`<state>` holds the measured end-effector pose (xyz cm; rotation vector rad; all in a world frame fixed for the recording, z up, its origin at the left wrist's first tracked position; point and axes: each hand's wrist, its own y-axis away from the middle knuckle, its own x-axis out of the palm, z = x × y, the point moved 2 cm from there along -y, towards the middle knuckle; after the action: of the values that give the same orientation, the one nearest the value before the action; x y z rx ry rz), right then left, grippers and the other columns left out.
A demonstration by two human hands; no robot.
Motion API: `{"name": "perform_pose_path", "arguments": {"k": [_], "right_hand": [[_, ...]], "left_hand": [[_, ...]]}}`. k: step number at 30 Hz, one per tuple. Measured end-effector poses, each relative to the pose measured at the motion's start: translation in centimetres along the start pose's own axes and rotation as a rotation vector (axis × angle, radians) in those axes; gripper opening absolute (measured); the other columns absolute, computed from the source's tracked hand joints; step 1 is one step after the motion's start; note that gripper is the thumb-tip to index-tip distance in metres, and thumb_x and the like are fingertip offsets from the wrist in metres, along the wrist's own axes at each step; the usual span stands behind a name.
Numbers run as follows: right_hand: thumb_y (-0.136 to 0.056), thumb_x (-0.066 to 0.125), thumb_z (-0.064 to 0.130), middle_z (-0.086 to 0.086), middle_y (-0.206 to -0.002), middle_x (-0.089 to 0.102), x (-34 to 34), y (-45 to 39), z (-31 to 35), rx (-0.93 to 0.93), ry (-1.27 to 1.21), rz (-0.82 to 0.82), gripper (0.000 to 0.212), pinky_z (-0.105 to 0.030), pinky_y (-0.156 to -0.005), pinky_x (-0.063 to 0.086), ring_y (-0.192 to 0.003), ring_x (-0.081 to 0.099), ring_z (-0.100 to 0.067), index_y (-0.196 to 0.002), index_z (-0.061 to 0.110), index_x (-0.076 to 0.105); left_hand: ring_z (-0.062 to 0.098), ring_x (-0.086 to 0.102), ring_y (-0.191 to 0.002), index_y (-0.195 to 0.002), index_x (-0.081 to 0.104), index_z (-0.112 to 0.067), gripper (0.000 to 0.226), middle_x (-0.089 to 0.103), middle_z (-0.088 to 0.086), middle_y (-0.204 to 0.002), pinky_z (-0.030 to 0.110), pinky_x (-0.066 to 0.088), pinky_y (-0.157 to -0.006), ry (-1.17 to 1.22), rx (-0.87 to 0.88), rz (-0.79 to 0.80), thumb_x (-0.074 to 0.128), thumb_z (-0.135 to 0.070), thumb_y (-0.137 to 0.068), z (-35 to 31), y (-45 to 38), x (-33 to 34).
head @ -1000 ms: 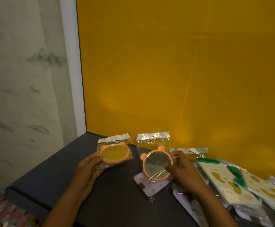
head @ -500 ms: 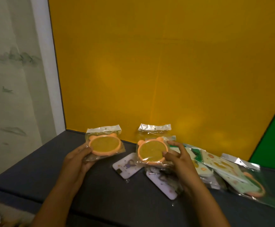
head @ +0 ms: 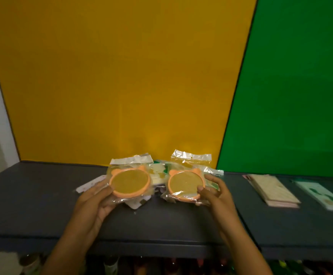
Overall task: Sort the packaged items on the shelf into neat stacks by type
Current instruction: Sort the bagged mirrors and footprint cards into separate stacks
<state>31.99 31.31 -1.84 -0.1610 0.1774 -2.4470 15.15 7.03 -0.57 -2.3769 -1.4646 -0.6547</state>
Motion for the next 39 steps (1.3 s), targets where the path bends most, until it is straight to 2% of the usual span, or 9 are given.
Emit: {"name": "perform_pose_path", "arguments": {"k": [3,6,14,19,23,26,33,36,39], "right_hand": [[-0.084,0.072,0.013,-0.011,-0.112,0.068,-5.1,1.6,0.5,-0.005,-0.009,-0.056,0.038,-0.033,-0.067,0.058,-0.095,0.069,-0.029,-0.116,0.027,0.057],[-0.085,0.07,0.01,-0.01,-0.105,0.071,-10.1,3.5,0.9,-0.007,-0.012,-0.114,0.039,-0.03,-0.065,0.057,-0.092,0.071,-0.027,-0.118,0.025,0.056],[-0.084,0.07,0.008,-0.01,-0.103,0.073,-22.1,7.0,2.1,-0.014,0.001,-0.288,0.038,-0.04,-0.074,0.059,-0.09,0.072,-0.03,-0.114,0.029,0.059],[-0.085,0.07,0.006,-0.011,-0.099,0.072,-27.7,7.3,3.5,-0.059,0.012,-0.385,0.039,-0.029,-0.065,0.058,-0.087,0.072,-0.026,-0.118,0.022,0.056],[-0.085,0.069,0.004,-0.011,-0.099,0.071,-31.9,6.7,3.7,-0.08,0.026,-0.448,0.04,-0.026,-0.059,0.057,-0.085,0.071,-0.025,-0.119,0.02,0.056],[-0.085,0.07,0.006,-0.014,-0.099,0.071,-35.2,5.8,3.5,-0.086,0.038,-0.488,0.041,-0.026,-0.062,0.057,-0.083,0.07,-0.024,-0.12,0.02,0.056],[-0.084,0.071,0.004,-0.019,-0.099,0.069,-43.7,1.7,4.2,-0.091,0.122,-0.573,0.04,-0.032,-0.061,0.058,-0.081,0.071,-0.031,-0.118,0.02,0.058],[-0.084,0.069,0.002,-0.017,-0.101,0.067,-46.8,-0.9,4.8,-0.092,0.157,-0.579,0.039,-0.028,-0.056,0.057,-0.076,0.069,-0.025,-0.118,0.017,0.057],[-0.085,0.069,0.002,-0.015,-0.103,0.065,-49.6,-3.3,4.9,-0.095,0.169,-0.575,0.039,-0.025,-0.056,0.056,-0.075,0.067,-0.025,-0.12,0.015,0.056]], "left_hand": [[0.013,0.073,-0.08,-0.105,0.065,-0.006,0.021,0.076,0.003,-0.092,0.023,0.059,-0.064,0.013,-0.018,0.027,0.05,0.001,-0.091,2.4,2.3,2.9],[0.012,0.072,-0.079,-0.109,0.063,-0.008,0.023,0.076,0.002,-0.091,0.022,0.059,-0.066,0.018,-0.049,0.067,0.051,0.0,-0.092,5.1,4.5,5.9],[0.013,0.073,-0.079,-0.114,0.061,-0.008,0.026,0.076,0.002,-0.091,0.023,0.059,-0.065,0.045,-0.137,0.223,0.052,0.0,-0.091,10.7,7.8,14.9],[0.015,0.072,-0.084,-0.122,0.059,-0.005,0.034,0.074,0.009,-0.103,0.022,0.058,-0.065,0.042,-0.165,0.306,0.055,0.0,-0.089,13.5,7.5,20.4],[0.018,0.071,-0.091,-0.123,0.058,-0.005,0.035,0.072,0.01,-0.108,0.023,0.058,-0.069,0.064,-0.202,0.399,0.055,0.0,-0.089,16.4,7.3,25.1],[0.023,0.07,-0.098,-0.124,0.058,-0.006,0.037,0.071,0.012,-0.111,0.026,0.059,-0.074,0.061,-0.206,0.448,0.057,-0.002,-0.087,18.6,6.8,28.7],[0.025,0.07,-0.095,-0.127,0.055,-0.003,0.039,0.07,0.017,-0.111,0.027,0.059,-0.07,0.101,-0.263,0.519,0.057,-0.001,-0.088,23.9,4.2,38.6],[0.029,0.069,-0.095,-0.127,0.055,-0.004,0.04,0.071,0.017,-0.109,0.027,0.06,-0.065,0.099,-0.277,0.513,0.058,-0.001,-0.087,25.8,3.0,42.2],[0.025,0.07,-0.084,-0.127,0.055,-0.005,0.042,0.071,0.018,-0.106,0.028,0.06,-0.067,0.088,-0.287,0.503,0.06,-0.001,-0.086,27.8,1.7,45.2]]}}
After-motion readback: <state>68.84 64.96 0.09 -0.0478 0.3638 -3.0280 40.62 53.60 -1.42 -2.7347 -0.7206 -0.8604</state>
